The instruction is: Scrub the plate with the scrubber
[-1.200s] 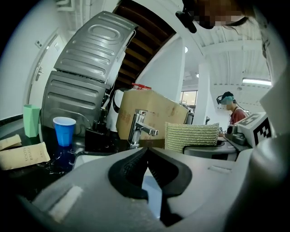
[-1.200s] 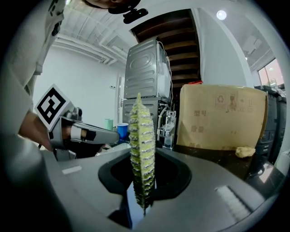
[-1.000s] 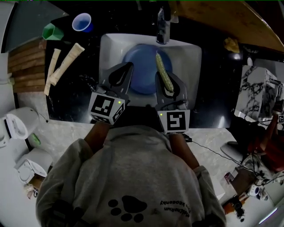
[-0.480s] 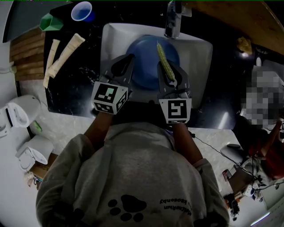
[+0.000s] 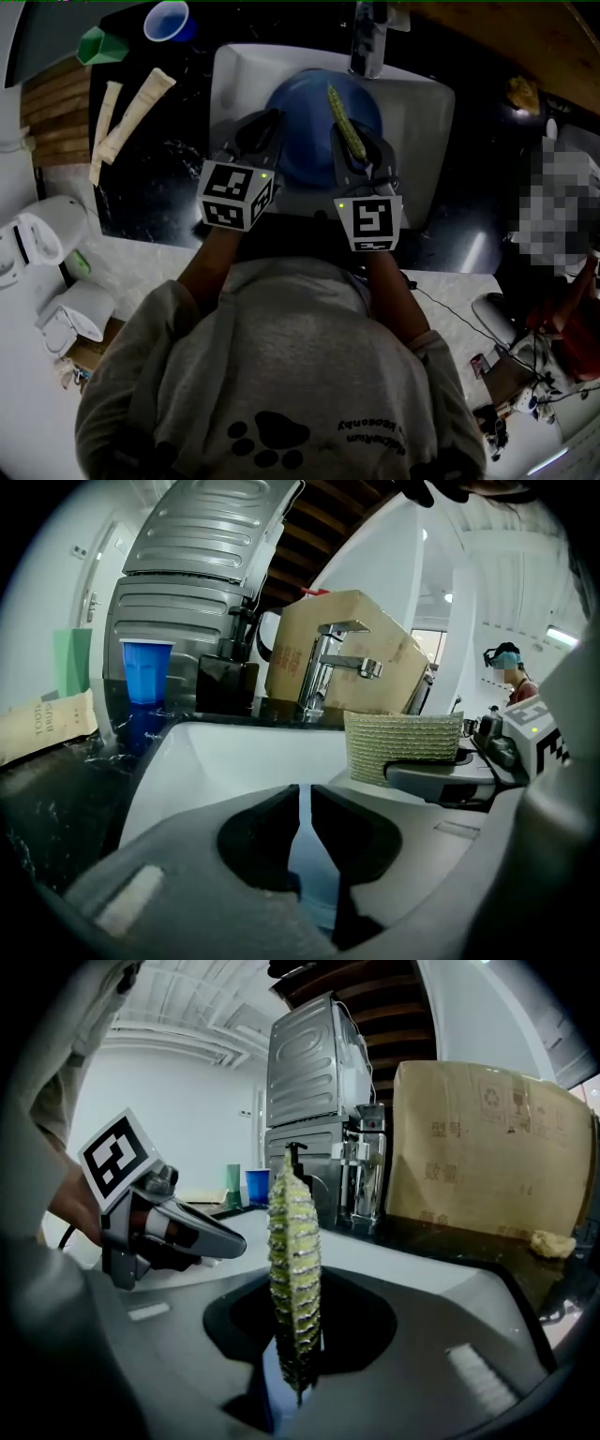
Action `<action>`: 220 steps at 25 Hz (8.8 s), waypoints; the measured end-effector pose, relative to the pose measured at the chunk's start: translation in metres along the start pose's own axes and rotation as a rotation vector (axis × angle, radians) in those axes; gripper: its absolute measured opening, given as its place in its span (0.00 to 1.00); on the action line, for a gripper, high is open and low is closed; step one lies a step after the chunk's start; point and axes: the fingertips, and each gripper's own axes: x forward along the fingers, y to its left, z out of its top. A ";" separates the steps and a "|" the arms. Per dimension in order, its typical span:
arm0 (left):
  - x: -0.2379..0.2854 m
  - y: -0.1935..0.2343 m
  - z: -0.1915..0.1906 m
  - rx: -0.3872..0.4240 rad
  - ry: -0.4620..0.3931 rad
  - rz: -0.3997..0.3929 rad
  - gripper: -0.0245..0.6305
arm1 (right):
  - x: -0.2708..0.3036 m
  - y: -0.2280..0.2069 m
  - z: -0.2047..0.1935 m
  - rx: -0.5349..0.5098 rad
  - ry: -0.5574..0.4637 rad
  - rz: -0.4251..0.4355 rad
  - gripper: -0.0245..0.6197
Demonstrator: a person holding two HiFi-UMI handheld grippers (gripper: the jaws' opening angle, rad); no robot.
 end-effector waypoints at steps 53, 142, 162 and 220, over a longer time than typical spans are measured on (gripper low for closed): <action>0.028 0.028 -0.125 -0.429 0.560 0.207 0.14 | 0.019 -0.015 -0.013 0.148 0.019 -0.003 0.14; -0.139 -0.066 0.066 -0.299 -0.318 0.104 0.10 | -0.103 0.114 0.023 -0.863 0.344 0.424 0.14; -0.149 -0.043 0.057 -0.295 -0.326 0.119 0.09 | -0.141 0.146 0.015 -0.555 0.455 0.669 0.14; -0.161 -0.048 0.064 -0.361 -0.336 0.078 0.09 | -0.106 0.058 0.039 -1.041 0.408 0.052 0.15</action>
